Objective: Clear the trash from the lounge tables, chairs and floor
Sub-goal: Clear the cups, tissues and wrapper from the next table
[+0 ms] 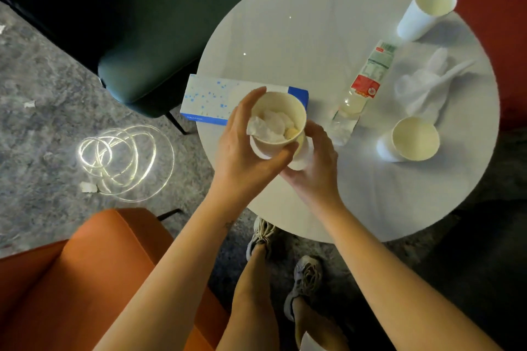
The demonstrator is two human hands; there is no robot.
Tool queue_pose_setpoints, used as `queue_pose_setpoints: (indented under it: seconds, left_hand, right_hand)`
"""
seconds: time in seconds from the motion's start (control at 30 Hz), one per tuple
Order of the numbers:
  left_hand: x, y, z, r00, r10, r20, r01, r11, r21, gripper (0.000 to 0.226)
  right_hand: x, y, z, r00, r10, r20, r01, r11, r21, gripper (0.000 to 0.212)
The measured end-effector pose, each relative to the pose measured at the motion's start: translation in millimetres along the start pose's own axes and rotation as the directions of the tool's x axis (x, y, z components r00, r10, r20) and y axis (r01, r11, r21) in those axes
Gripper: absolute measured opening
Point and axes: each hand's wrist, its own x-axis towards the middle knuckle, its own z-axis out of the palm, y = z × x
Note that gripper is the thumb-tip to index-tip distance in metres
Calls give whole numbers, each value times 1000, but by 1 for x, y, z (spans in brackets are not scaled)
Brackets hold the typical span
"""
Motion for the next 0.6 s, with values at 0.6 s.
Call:
queue_pose_setpoints:
  seconds: [0.6]
  left_hand:
    - [88, 33, 58, 938, 178, 298, -176, 984, -34, 74]
  right_hand:
    - [38, 17, -67, 903, -25, -430, -103, 957, -271, 74]
